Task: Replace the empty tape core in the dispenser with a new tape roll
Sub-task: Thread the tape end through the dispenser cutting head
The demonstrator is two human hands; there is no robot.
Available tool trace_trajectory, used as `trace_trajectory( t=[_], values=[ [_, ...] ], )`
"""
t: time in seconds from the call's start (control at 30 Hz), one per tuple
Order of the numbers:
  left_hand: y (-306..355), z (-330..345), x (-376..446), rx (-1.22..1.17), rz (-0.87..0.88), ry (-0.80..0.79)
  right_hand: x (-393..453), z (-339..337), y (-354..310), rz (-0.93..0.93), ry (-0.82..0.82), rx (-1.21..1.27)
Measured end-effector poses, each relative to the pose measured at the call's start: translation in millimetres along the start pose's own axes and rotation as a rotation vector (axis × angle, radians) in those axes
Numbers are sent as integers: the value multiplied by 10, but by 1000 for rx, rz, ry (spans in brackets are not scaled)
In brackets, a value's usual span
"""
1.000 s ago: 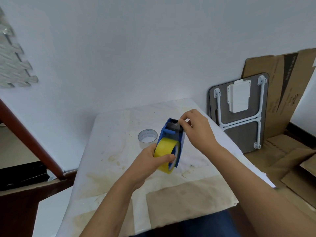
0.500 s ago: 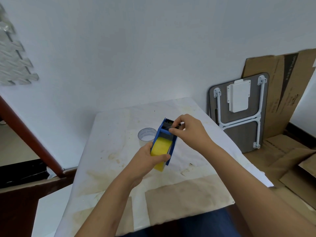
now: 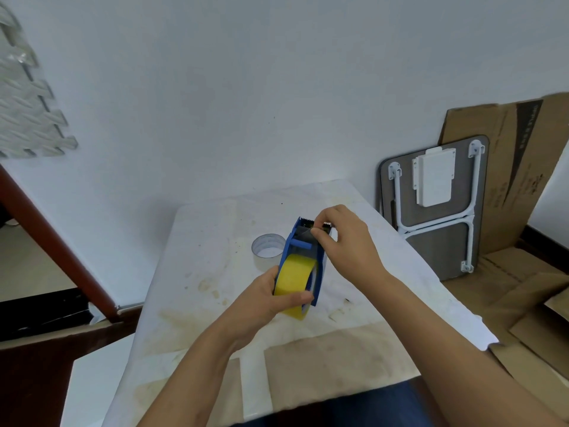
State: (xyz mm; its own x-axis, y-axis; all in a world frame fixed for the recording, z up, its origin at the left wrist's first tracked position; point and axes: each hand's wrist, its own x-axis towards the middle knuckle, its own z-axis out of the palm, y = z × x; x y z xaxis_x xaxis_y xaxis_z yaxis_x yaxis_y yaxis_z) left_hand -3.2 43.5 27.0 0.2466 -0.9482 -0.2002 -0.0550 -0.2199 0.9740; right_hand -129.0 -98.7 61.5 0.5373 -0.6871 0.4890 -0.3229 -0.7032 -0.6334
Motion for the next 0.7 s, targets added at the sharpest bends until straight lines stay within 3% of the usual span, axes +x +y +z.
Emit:
trace_trajectory(
  t=[0.53, 0.7],
  values=[
    [14, 18, 13, -125, -39, -46, -14, 2, 14, 98, 60, 101],
    [-45, -9, -16, -119, -54, -137, -27, 6, 38, 177, 104, 152]
  ],
)
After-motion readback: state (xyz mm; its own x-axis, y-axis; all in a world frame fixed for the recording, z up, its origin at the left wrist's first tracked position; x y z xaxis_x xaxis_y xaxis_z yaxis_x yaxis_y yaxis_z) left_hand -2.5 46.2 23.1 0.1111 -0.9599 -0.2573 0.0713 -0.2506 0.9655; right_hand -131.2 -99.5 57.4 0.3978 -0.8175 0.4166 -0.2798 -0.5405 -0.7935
